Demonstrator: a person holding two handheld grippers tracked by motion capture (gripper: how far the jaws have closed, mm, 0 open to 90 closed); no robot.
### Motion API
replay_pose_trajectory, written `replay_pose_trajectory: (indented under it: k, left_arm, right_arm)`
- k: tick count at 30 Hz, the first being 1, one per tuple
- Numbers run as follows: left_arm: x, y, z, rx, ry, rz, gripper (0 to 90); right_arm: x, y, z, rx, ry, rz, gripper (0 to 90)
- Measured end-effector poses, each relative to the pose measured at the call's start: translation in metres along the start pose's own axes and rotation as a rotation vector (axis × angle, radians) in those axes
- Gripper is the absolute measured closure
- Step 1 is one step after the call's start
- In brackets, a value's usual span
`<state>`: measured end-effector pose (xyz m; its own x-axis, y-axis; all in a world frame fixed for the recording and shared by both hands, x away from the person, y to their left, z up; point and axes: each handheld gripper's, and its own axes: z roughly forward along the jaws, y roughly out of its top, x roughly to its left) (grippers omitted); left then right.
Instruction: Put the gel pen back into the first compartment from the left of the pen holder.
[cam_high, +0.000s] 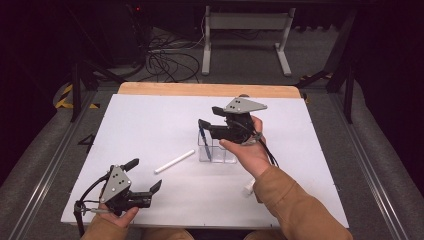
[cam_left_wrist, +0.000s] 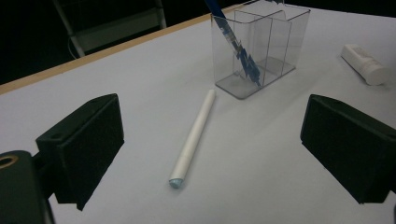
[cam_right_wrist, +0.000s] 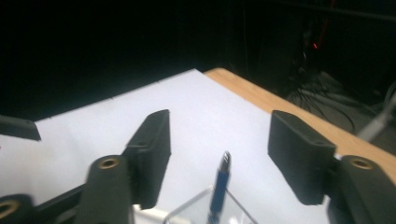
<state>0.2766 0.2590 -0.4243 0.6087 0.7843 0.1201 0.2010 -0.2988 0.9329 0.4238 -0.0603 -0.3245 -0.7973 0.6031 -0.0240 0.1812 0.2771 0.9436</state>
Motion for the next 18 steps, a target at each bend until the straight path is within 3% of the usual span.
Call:
replay_pose_trajectory:
  k: [4,13,18]
  left_arm:
    - [-0.001,0.000,0.001,0.002,-0.003,-0.001,6.7]
    - [0.001,0.000,0.000,0.004,-0.003,-0.001,6.7]
    - [0.001,0.002,-0.001,0.005,-0.010,-0.028,6.6]
  right_arm:
    - [-0.002,-0.001,-0.006,0.019,-0.013,-0.016,35.8]
    - [-0.004,0.000,-0.021,-0.003,-0.008,-0.019,31.0]
    - [-0.006,-0.006,-0.039,-0.008,-0.023,-0.032,28.9]
